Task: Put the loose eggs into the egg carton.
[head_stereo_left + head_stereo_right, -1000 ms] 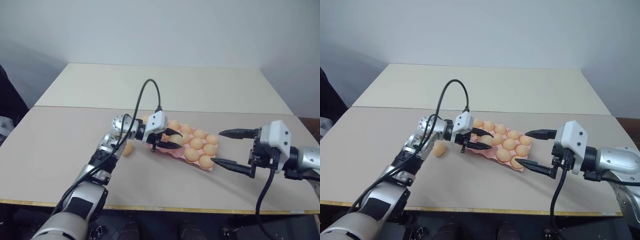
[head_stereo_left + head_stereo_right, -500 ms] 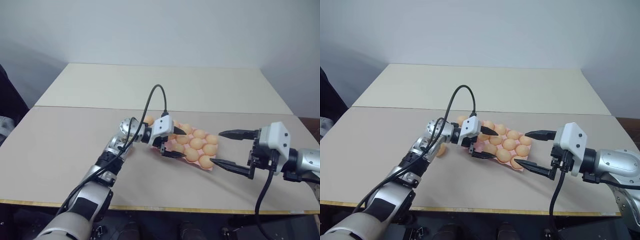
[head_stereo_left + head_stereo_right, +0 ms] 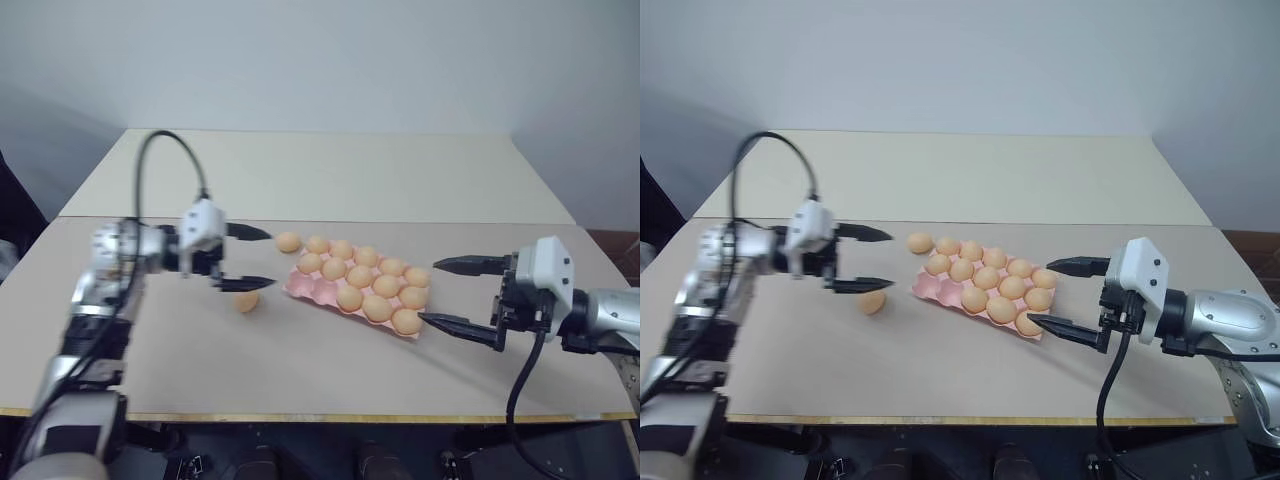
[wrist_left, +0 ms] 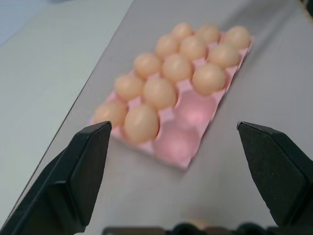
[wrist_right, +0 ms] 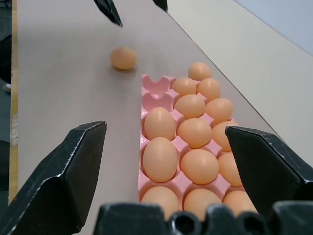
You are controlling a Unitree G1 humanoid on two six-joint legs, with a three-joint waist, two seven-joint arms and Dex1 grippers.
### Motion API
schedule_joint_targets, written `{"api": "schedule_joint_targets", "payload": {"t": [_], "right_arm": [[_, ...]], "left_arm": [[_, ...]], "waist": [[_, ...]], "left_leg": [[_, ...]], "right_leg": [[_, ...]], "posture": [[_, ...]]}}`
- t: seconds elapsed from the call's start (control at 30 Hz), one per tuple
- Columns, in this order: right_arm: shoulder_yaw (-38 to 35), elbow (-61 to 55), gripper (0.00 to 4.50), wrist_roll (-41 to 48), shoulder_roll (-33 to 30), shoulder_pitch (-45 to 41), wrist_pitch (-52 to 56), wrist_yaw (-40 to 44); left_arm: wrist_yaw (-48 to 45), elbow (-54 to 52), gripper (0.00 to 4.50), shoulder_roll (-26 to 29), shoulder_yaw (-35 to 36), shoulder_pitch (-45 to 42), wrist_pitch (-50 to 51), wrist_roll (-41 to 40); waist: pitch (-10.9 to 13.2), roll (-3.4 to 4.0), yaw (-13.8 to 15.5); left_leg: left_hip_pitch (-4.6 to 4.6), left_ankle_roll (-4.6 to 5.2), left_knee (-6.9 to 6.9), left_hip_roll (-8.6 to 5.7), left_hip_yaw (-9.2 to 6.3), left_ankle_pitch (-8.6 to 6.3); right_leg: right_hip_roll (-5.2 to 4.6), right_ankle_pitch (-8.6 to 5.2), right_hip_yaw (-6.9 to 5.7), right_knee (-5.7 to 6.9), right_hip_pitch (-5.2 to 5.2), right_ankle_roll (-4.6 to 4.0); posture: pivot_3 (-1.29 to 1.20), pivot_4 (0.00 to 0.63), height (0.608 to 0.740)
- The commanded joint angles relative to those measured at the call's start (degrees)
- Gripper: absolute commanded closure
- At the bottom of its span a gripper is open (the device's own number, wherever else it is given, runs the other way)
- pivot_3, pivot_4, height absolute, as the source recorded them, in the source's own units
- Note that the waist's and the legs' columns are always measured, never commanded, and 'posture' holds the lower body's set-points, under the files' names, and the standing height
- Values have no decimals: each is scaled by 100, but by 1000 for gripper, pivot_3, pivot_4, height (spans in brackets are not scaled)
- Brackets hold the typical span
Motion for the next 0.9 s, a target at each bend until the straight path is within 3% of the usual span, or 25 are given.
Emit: {"api": "schedule_joint_targets", "payload": {"t": [0.03,0.13,0.37,0.67,0.9], "right_arm": [[-58,133,0,93,-38,-186,-121,186],[-160,269,0,193,-88,-210,-58,351],[-378,417,0,299,-375,-63,31,857],[-483,428,0,529,-518,-47,63,1157],[-501,381,0,619,-514,-61,67,1182]], "left_arm": [[-234,-468,17,618,740,688,255,-436],[-150,-1069,17,1051,1607,1943,485,-702],[286,-2253,17,980,2430,3392,954,-1158],[608,-2551,17,1050,2417,3556,1183,-1253],[853,-2329,17,927,1896,3158,1110,-1069]], "waist": [[0,0,12],[3,3,-44],[4,4,148],[4,4,129],[4,5,136]], "left_leg": [[-1,0,0,0,0,0],[0,-1,-9,5,9,0],[10,-2,-10,6,9,1],[9,-2,-11,7,11,1],[10,-2,-11,7,11,1]], "right_leg": [[-1,0,-2,-1,0,0],[-4,-2,2,-4,-5,-2],[-5,-2,-5,-1,2,-4],[-3,-3,-4,-2,-2,-7],[-3,-3,-4,-1,-1,-7]], "posture": [[0,150,740],[0,150,740],[0,150,740],[0,150,740],[0,150,740]]}}
